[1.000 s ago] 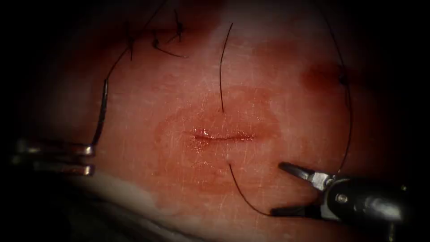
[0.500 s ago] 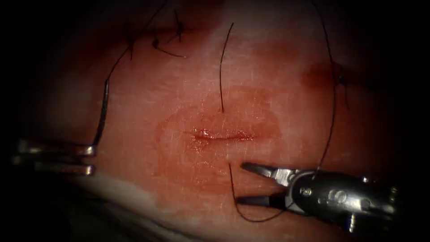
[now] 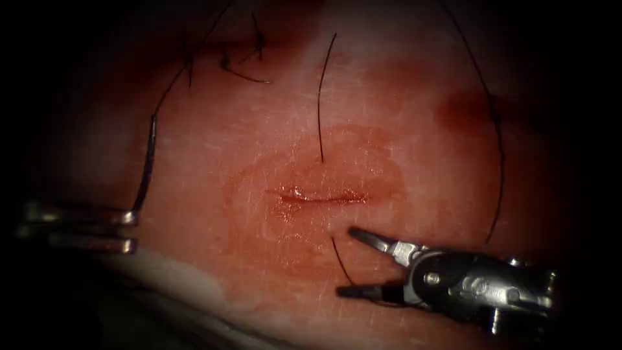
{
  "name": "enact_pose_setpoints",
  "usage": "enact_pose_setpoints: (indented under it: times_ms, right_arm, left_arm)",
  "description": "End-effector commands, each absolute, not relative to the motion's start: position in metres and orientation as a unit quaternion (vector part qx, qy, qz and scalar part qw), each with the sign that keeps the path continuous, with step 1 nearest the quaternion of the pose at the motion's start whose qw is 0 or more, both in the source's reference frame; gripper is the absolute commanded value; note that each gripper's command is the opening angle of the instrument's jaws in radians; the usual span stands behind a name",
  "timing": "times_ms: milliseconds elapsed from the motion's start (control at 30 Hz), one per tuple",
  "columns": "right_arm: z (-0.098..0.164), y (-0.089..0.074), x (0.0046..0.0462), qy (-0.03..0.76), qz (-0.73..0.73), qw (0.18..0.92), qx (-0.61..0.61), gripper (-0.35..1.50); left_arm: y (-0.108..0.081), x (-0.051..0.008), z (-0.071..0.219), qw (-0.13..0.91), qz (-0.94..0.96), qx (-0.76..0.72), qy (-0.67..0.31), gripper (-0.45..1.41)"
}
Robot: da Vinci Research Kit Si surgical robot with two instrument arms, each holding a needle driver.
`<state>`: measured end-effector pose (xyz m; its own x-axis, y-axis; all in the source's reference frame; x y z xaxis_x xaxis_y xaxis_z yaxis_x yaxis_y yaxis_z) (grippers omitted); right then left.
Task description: Wound Closure
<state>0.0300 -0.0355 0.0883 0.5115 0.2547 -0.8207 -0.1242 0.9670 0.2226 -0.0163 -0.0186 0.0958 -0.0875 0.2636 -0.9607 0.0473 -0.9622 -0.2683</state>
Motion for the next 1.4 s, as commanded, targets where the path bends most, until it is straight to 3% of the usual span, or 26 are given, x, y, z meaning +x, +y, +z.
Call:
enact_pose_setpoints:
  times_ms: [33, 100, 200, 333, 433, 1300, 1400]
  right_arm:
    - [0.0892, -0.0362, 0.0308, 0.482, 0.108, 0.867, 0.069, 0.76]
    - [0.0891, -0.0362, 0.031, 0.481, 0.109, 0.867, 0.069, 0.61]
    - [0.0888, -0.036, 0.0311, 0.48, 0.11, 0.867, 0.07, 0.12]
    - [0.0888, -0.036, 0.0312, 0.48, 0.111, 0.867, 0.07, -0.05]
    - [0.0887, -0.0361, 0.0314, 0.481, 0.11, 0.867, 0.072, -0.35]
    - [0.0862, -0.0392, 0.0315, 0.463, 0.059, 0.873, 0.142, -0.35]
    - [0.0868, -0.039, 0.0307, 0.455, 0.078, 0.878, 0.124, 0.09]
  left_arm:
    - [-0.0192, -0.0168, 0.0965, 0.075, 0.728, -0.672, -0.117, -0.45]
    - [-0.0192, -0.0168, 0.0965, 0.075, 0.728, -0.672, -0.117, -0.45]
    - [-0.0192, -0.0168, 0.0966, 0.075, 0.728, -0.672, -0.117, -0.45]
    - [-0.0192, -0.0168, 0.0967, 0.075, 0.728, -0.672, -0.116, -0.45]
    - [-0.0193, -0.0169, 0.0968, 0.075, 0.728, -0.671, -0.116, -0.45]
    - [-0.0194, -0.0168, 0.0967, 0.074, 0.728, -0.671, -0.116, -0.45]
    - [-0.0194, -0.0168, 0.0967, 0.074, 0.728, -0.671, -0.116, -0.45]
